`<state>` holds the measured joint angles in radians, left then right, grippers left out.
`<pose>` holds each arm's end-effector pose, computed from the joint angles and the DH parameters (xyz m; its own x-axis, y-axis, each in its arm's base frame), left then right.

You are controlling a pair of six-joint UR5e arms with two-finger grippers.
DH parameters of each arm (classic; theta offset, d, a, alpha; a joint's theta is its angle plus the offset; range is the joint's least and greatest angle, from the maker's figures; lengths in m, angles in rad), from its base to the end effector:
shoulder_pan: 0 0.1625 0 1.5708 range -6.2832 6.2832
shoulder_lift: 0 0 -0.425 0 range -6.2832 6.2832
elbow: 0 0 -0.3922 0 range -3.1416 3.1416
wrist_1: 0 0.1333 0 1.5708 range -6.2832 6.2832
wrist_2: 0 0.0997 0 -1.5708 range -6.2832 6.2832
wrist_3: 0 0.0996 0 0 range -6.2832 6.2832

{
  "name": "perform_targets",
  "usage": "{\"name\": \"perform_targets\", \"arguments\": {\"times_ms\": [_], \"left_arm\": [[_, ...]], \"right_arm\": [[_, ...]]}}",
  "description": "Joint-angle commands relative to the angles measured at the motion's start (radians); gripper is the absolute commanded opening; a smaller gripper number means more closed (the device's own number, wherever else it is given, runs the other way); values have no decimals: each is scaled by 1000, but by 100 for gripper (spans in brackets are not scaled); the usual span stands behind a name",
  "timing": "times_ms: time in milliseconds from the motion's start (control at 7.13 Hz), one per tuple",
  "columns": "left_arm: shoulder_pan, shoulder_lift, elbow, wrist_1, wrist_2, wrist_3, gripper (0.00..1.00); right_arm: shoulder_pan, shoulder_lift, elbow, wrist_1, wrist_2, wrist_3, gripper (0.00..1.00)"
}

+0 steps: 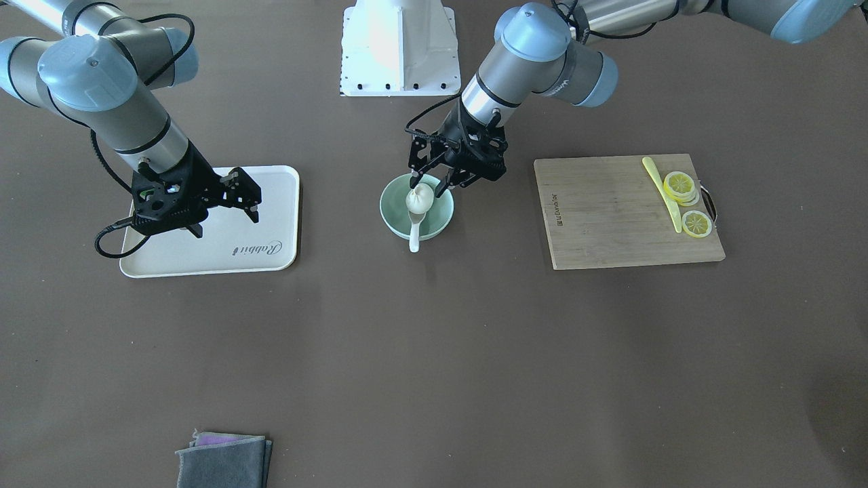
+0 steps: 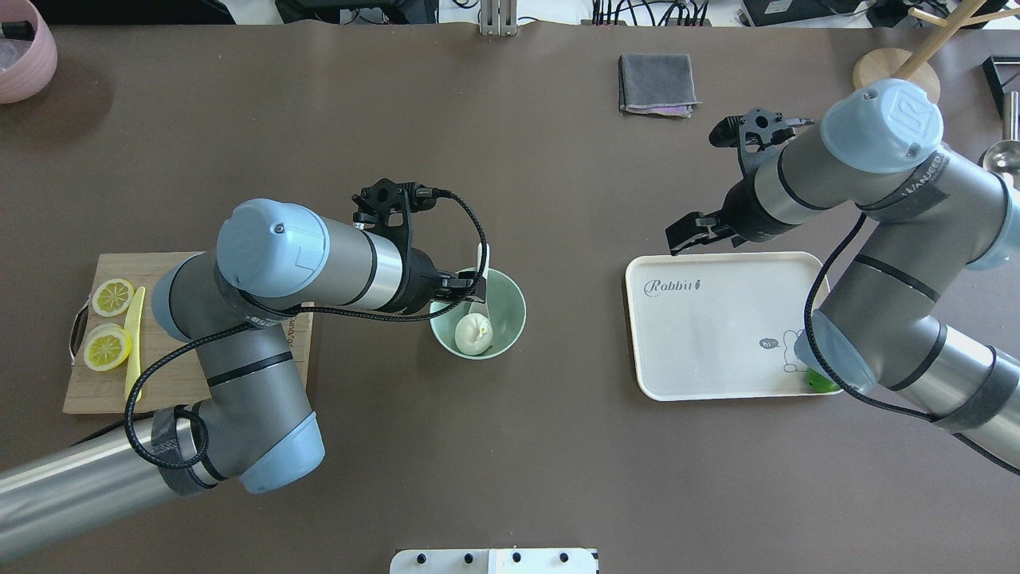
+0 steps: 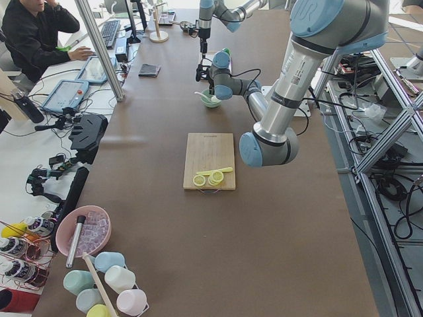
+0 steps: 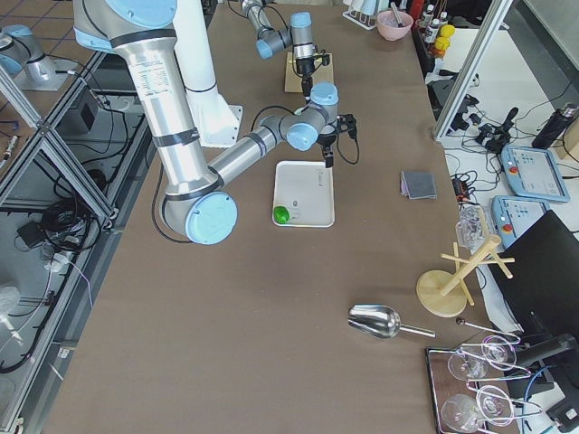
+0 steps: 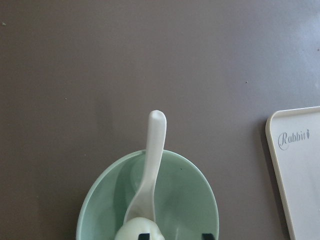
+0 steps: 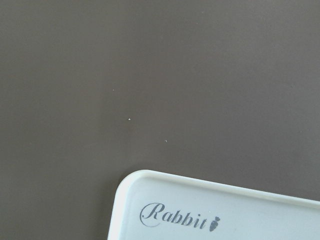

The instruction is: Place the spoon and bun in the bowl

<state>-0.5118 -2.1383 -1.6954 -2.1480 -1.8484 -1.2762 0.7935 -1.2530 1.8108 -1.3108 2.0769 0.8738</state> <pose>0.5161 -0.4115 0.2038 0.3183 0.1415 -0.9374 0.1572 0.9672 0.1994 -0.3583 -0.4854 0.3454 0.6087 -0.1819 0.7723 0.0200 0.9766 0.2142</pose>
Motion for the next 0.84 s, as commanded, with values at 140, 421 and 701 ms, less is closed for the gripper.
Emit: {"name": "perform_targets", "arguments": {"times_ms": [140,421,701], "left_arm": [[-109,30,-39,84,2,118,98],[-306,133,-159,338,-95,523,98],[-606,280,-173,364,-271,862,98]], "right_arm": [[100,-93,1,-8,81,-109,100],[214,-222,8,-7,141,-282,100],[347,-369,1,-5,144,-532,100]]}}
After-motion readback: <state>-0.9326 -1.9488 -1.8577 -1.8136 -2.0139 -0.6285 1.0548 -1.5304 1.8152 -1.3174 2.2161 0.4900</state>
